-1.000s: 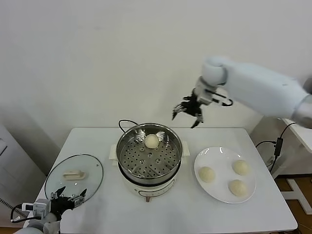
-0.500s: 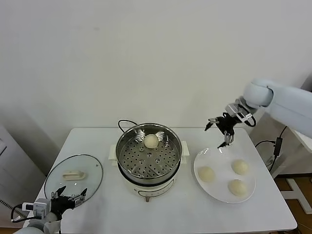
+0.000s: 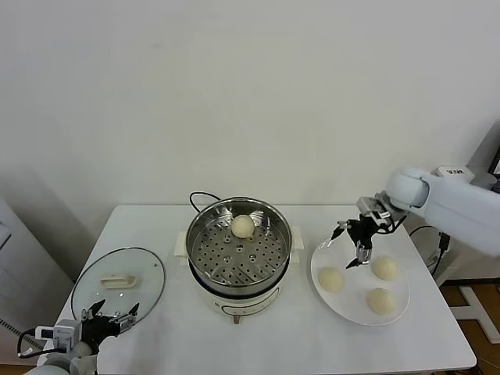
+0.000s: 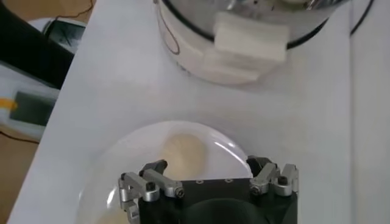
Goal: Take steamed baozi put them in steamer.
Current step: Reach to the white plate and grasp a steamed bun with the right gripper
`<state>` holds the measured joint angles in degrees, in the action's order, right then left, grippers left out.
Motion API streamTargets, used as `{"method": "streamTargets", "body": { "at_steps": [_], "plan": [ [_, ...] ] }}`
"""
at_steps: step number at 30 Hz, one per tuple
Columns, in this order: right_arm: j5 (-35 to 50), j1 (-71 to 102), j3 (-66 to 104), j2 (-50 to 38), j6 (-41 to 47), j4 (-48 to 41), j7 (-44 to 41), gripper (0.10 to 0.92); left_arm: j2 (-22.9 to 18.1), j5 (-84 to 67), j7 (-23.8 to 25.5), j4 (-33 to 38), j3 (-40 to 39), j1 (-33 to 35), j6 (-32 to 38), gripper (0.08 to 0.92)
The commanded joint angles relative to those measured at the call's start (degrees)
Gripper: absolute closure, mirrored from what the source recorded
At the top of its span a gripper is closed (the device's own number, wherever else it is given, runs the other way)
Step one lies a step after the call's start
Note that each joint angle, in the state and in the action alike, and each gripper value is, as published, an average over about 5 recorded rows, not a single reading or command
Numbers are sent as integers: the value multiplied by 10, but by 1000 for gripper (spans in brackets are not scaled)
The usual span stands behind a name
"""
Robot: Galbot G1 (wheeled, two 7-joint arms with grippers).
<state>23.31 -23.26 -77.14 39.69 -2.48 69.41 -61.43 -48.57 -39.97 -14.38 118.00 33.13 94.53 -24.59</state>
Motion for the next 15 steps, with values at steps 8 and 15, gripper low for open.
{"method": "streamTargets", "body": {
  "at_steps": [8,15],
  "plan": [
    [-57,120,54,35,8,-48,12,203,1,0,0,-3,-1,0,1,177],
    [-81,145,91,50,5,-75,23,208,-1,0,0,1,-1,5,1,177]
  ]
}}
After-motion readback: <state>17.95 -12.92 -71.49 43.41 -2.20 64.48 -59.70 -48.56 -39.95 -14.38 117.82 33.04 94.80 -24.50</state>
